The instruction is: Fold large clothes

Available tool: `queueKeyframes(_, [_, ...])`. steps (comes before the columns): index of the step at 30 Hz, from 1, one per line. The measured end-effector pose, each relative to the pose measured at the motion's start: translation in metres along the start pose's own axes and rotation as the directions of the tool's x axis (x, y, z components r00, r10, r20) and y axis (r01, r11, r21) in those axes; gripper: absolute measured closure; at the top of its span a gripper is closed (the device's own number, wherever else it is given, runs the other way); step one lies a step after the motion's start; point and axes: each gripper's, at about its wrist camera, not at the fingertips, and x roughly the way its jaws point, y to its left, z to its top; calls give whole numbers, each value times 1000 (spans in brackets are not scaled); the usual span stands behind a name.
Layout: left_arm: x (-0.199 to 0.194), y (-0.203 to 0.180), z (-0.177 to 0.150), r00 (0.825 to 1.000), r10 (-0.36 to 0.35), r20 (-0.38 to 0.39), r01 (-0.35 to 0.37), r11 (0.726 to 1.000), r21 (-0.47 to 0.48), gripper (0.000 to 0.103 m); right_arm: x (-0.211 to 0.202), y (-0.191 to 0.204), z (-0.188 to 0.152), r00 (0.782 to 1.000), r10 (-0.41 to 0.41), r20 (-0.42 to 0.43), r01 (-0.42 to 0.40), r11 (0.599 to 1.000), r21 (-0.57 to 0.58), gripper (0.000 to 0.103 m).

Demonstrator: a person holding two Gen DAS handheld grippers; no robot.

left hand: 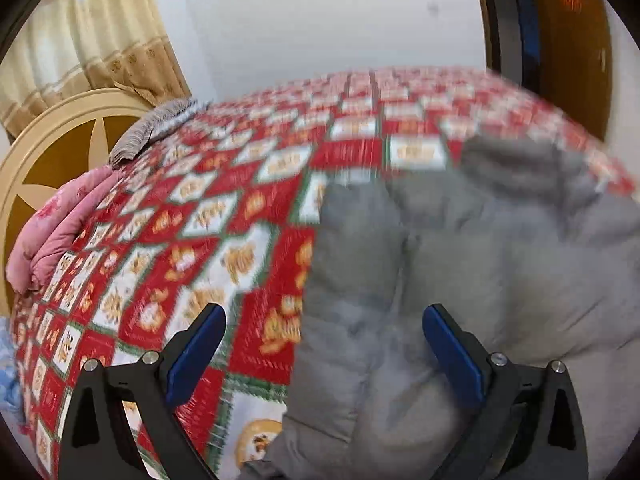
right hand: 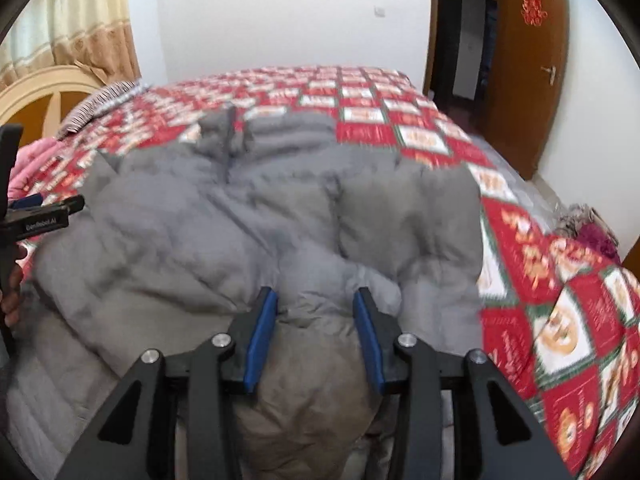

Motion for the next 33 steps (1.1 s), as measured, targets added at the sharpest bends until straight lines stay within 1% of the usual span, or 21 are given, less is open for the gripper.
queueKeyframes(1, [8,-3,-8,1000,3,-8,-2,1000,7,3,3,0,-2,1000,5,-4,-5,1000,2,58])
queueKeyframes(2, [12,-4,-13,1000,-10,-10,10,1000,-4,3,7,-1,-4,1000,15,-7,-15,1000,11,58])
queueKeyframes(7, [10,-5,-12,1000,-7,-17,7,1000,-5,3,11,-1,-3,1000,11,-20,-10,1000,11,57])
queueKeyframes(9, [-1,5,-5,997,-65,-34,64,998,-11,3,6,-3,1,999,12,-30,-12,1000,17,56])
queueKeyframes(10, [-10,11,1,995,-99,-20,98,995,-29,3,0,-6,6,999,25,-29,-24,999,32,56])
queueKeyframes(11, [-16,14,7,993,-119,-5,118,992,-40,3,-7,-10,14,999,48,-11,-48,997,55,56])
queueKeyframes(12, [-27,20,19,989,-145,26,146,988,-50,3,-13,-14,24,998,67,8,-68,995,75,54])
queueKeyframes(13, [-31,21,27,987,-154,39,155,987,-51,3,-15,-16,33,997,76,16,-77,993,88,51])
queueKeyframes(15, [-39,21,53,978,-197,68,201,978,-53,3,-12,-20,61,993,114,16,-115,984,136,47])
queueKeyframes(17, [-35,13,74,966,-249,67,253,966,-60,3,-2,-22,82,988,154,7,-153,969,193,47])
queueKeyframes(19, [-27,1,95,954,-295,50,298,952,-63,3,15,-22,107,986,166,-9,-158,957,242,47])
queueKeyframes(21, [-18,-13,113,951,-308,37,310,948,-68,3,35,-23,129,982,188,-29,-171,940,295,47])
queueKeyframes(23, [-8,-28,123,949,-315,28,317,947,-55,3,54,-25,147,976,208,-59,-172,914,366,45])
queueKeyframes(24, [-5,-34,124,949,-315,24,315,948,-48,3,65,-24,156,972,219,-81,-172,905,390,42])
queueKeyframes(25, [1,-43,123,950,-311,17,311,949,-45,3,79,-24,168,967,235,-97,-173,888,425,42])
queueKeyframes(27, [10,-53,114,951,-309,2,308,948,-76,3,104,-25,183,964,227,-135,-132,857,497,42])
queueKeyframes(29, [21,-61,98,943,-333,-21,327,934,-142,3,125,-26,188,957,225,-184,-88,826,556,42])
queueKeyframes(30, [28,-66,89,937,-346,-41,336,929,-157,3,136,-27,189,951,222,-214,-54,805,590,42])
queueKeyframes(31, [34,-72,81,941,-334,-57,321,933,-159,3,142,-28,190,948,219,-232,-32,788,615,42])
queueKeyframes(32, [38,-79,70,954,-292,-61,281,949,-145,3,147,-29,191,946,214,-243,-11,773,635,42])
queueKeyframes(33, [40,-85,61,969,-241,-51,233,965,-122,3,153,-28,194,945,200,-258,11,769,639,42])
